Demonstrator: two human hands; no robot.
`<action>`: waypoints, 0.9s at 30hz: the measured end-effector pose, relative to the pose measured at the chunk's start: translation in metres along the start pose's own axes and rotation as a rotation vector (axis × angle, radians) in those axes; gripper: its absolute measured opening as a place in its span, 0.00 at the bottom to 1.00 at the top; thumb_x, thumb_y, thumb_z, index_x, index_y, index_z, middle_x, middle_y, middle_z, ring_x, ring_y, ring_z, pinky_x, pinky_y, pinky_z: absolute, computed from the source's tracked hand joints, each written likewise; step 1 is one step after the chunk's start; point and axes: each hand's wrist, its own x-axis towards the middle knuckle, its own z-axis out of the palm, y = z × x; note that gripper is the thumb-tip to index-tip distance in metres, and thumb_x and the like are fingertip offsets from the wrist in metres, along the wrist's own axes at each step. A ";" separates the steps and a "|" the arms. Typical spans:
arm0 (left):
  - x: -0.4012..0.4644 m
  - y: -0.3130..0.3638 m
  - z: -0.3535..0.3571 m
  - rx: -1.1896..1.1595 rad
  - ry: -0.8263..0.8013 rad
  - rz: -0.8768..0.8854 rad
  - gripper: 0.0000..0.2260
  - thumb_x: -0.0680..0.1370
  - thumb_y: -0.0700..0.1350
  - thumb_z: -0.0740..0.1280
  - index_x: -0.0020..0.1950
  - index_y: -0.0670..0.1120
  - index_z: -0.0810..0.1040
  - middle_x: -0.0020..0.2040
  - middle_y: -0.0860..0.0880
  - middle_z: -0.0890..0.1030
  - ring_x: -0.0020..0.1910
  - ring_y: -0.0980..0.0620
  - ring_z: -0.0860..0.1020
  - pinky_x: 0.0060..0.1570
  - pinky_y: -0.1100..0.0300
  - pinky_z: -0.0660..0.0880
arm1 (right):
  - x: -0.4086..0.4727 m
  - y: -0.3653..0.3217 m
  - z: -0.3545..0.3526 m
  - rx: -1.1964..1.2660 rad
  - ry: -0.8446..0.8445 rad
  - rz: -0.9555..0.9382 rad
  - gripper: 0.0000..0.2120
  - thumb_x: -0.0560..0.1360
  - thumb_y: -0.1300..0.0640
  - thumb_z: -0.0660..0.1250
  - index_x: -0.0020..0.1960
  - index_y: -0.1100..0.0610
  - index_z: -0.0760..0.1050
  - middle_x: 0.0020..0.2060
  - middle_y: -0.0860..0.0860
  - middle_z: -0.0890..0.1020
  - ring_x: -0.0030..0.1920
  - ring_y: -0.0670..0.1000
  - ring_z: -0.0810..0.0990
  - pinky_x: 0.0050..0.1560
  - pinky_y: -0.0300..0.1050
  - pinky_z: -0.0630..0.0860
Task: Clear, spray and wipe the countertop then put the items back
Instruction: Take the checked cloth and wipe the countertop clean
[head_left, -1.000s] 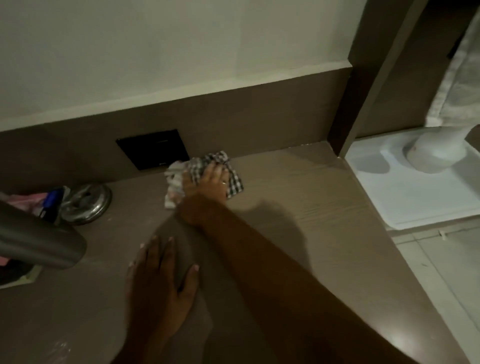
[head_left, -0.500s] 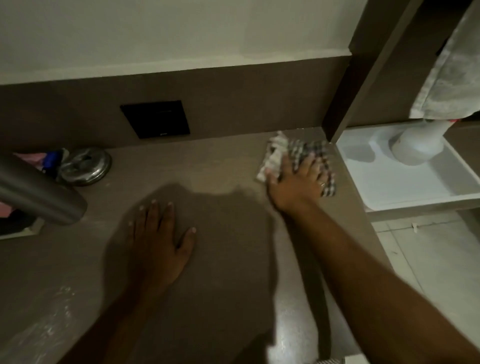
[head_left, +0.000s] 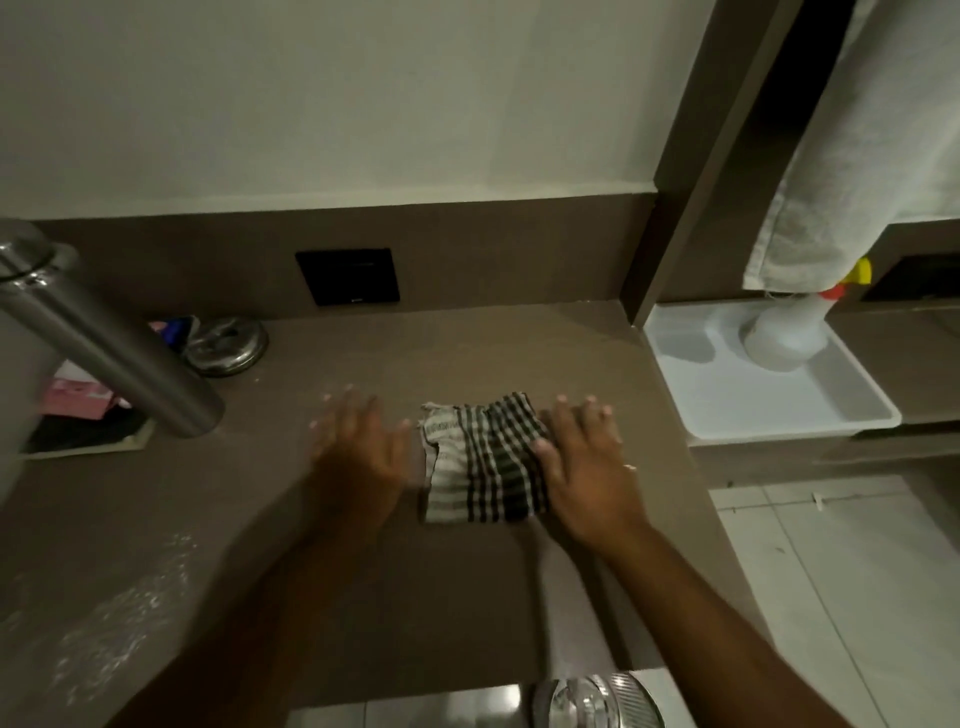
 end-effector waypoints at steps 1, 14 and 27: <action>0.001 0.023 0.001 -0.051 0.021 0.057 0.23 0.79 0.56 0.54 0.68 0.44 0.72 0.72 0.39 0.69 0.73 0.37 0.64 0.72 0.39 0.60 | 0.001 0.014 -0.006 -0.043 0.005 0.054 0.29 0.81 0.39 0.47 0.78 0.47 0.50 0.79 0.55 0.52 0.79 0.59 0.45 0.75 0.58 0.50; -0.090 0.072 0.026 0.081 -0.216 0.314 0.27 0.76 0.63 0.54 0.74 0.58 0.63 0.79 0.45 0.59 0.77 0.36 0.52 0.72 0.34 0.49 | -0.026 0.036 0.009 -0.310 -0.022 0.195 0.24 0.81 0.45 0.50 0.75 0.52 0.62 0.77 0.62 0.57 0.76 0.68 0.52 0.71 0.73 0.51; -0.176 -0.219 -0.064 0.288 -0.358 -0.080 0.28 0.79 0.65 0.43 0.72 0.55 0.67 0.76 0.44 0.63 0.73 0.34 0.64 0.66 0.36 0.64 | -0.080 -0.106 0.093 -0.350 -0.208 0.083 0.32 0.78 0.35 0.42 0.78 0.48 0.52 0.79 0.59 0.49 0.77 0.68 0.44 0.71 0.74 0.44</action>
